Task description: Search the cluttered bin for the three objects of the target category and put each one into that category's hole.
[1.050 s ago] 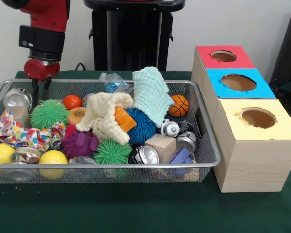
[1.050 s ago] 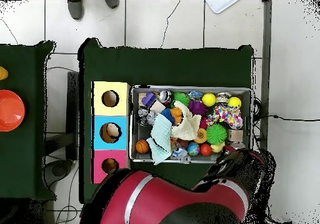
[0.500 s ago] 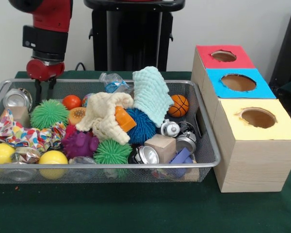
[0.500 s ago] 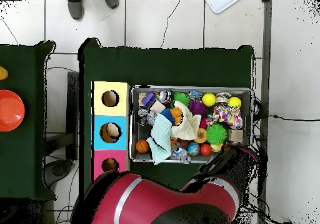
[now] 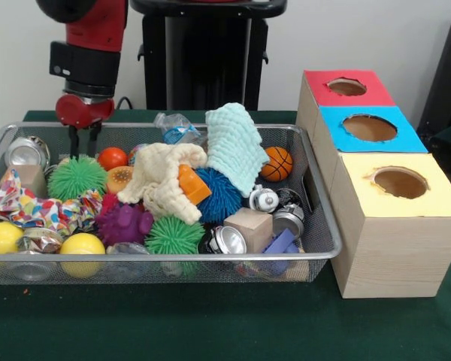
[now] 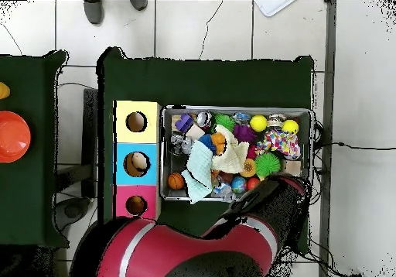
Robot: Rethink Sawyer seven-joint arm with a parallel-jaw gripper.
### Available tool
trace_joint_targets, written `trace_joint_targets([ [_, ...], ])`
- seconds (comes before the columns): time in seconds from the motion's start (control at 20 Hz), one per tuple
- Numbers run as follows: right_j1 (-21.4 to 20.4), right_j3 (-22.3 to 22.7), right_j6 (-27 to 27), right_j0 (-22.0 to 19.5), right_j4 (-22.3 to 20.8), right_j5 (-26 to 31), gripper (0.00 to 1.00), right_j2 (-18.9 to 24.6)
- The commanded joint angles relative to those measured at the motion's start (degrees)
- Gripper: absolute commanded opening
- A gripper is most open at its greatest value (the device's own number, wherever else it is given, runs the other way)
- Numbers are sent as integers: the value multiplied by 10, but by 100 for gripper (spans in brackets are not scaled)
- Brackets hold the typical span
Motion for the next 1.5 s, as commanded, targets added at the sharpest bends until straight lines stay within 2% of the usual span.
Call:
trace_joint_targets([
  [0.05, 14, 24, 135, 15, -11, 39, 100, 67],
  [0.15, 9, 24, 131, 8, -5, 32, 100, 70],
  [0.2, -2, 28, 102, -11, 29, 21, 0, 77],
  [0.35, -2, 33, -20, -51, 168, -36, 0, 61],
  [0.45, 0, 24, -19, -36, 147, -12, 0, 54],
  [0.55, -5, 25, -16, -34, 140, -16, 0, 54],
  [0.7, -3, 30, -18, -28, 145, -14, 0, 49],
  [1.0, -26, 39, 41, -9, 96, 14, 0, 55],
  [1.05, -33, 41, 76, -2, 68, 23, 0, 58],
  [1.15, -38, 46, 191, 27, -16, 41, 0, 57],
  [1.3, -7, 35, 403, 115, -131, 7, 0, -2],
  [1.4, 17, 25, 474, 150, -160, -29, 0, -37],
  [1.5, 24, 25, 480, 160, -159, -44, 0, -54],
])
